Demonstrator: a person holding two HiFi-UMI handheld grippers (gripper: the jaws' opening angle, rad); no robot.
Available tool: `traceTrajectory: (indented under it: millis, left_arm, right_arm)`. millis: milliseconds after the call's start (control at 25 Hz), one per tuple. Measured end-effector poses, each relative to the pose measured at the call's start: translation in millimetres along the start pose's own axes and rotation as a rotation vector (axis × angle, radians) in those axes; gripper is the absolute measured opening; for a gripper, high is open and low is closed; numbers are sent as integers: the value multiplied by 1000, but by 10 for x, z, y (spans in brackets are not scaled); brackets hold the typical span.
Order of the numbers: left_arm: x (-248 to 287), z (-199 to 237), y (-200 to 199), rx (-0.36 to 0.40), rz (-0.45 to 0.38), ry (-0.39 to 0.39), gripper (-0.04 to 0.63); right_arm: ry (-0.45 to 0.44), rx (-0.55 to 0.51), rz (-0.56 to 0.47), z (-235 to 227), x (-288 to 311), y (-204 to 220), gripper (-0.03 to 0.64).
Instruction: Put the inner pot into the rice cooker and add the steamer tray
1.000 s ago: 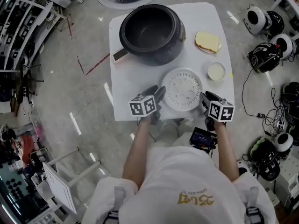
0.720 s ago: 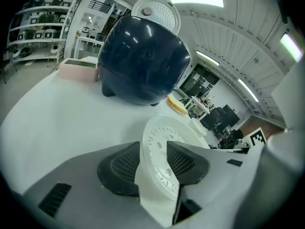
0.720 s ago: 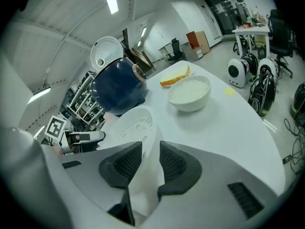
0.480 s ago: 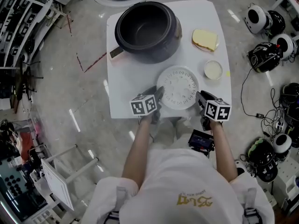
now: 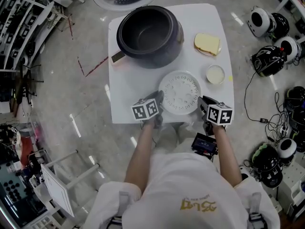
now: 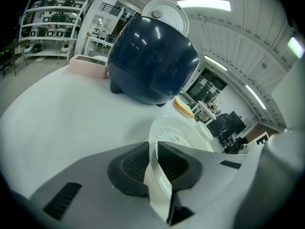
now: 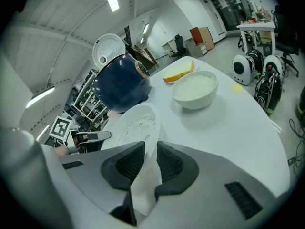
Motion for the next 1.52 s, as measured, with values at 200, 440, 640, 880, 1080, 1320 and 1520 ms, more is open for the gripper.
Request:
traceTrajectory:
  millis: [200, 440, 640, 880, 1080, 1320, 1520]
  left_arm:
    - [-8, -28, -13, -3, 0, 13, 74]
    - [-73, -55, -152, -18, -27, 31, 72]
    - [-176, -98, -353, -20, -67, 36, 69]
    - [-351, -325, -607, -18, -135, 88, 69]
    - [-436, -509, -899, 9, -193, 141, 67]
    - [-503, -734, -1127, 35, -243, 186, 66]
    - [-648, -902, -1399, 52, -300, 225, 66]
  right_arm:
    - [-17, -6, 1, 4, -15, -52, 89]
    - [-36, -15, -11, 107, -34, -188, 87]
    - [-65, -22, -41, 247, -58, -337, 84]
    - [-118, 18, -114, 390, -222, -603, 77]
    - [-155, 16, -171, 497, -327, -869, 72]
    - [-178, 28, -223, 546, -449, -1113, 69]
    - [-217, 60, -290, 724, -599, -1388, 58]
Point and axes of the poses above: the fingertips, and each gripper's own axes: x forward along the fingers, z to its left, y out of its underside, the point moved 1 cm from there along -x, backward along the fingers, and after that the axes turned 10 degrees about -z, right-handed, at the moved point
